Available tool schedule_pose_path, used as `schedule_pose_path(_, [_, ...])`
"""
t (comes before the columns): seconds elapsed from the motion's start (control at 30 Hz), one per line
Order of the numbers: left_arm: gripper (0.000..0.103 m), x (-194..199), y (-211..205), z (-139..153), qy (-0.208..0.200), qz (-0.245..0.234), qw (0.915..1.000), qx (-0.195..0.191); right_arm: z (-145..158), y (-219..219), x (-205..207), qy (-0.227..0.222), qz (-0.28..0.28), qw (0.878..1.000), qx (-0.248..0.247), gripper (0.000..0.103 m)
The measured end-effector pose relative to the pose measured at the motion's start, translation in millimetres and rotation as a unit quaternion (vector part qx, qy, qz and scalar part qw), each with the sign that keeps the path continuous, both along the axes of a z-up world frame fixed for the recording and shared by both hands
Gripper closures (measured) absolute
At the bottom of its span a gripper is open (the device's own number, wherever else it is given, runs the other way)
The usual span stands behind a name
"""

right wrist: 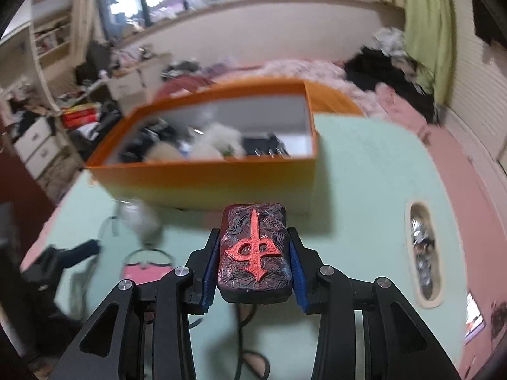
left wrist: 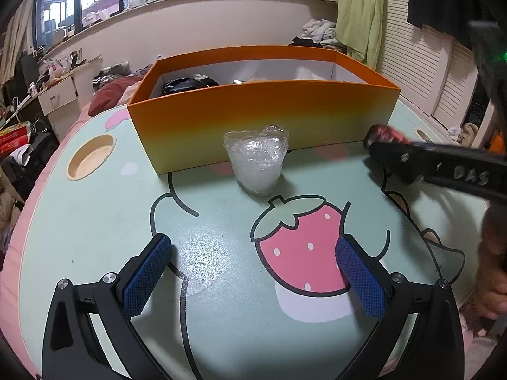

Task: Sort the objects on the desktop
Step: 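Grasp the black case with red emblem in the box with right tool, set on table, then grasp the silver cone in the box with left tool and place on table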

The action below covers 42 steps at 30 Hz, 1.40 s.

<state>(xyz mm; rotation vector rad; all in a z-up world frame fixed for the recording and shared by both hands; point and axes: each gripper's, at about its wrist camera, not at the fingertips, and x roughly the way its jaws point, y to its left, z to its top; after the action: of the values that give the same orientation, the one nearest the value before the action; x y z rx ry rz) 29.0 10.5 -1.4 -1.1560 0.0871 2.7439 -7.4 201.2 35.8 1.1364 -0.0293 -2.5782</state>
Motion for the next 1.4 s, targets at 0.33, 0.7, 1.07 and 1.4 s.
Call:
schedule_pose_path(0.33, [0.000, -5.7, -0.2, -0.2, 0.000, 0.003, 1.0000, 0.002, -4.5, 1.5, 40.6, 0.039, -0.009, 0.999, 0.033, 0.016])
schedule_pose_path(0.7, [0.002, -6.8, -23.7, 7.6, 0.014, 0.014, 0.9986, 0.049, -25.7, 5.2, 31.2, 0.025, -0.045, 0.995, 0.082, 0.000])
schedule_pose_path(1.07, [0.041, -42.7, -48.8, 107.4, 0.084, -0.014, 0.9846, 0.152, -26.0, 6.1, 31.2, 0.024, -0.044, 0.995, 0.082, 0.000])
schedule_pose_path(1.4, [0.061, -168.0, 7.1, 79.4, -0.106, -0.026, 0.9922, 0.061, -24.2, 2.8, 33.4, 0.026, -0.043, 0.995, 0.082, 0.000])
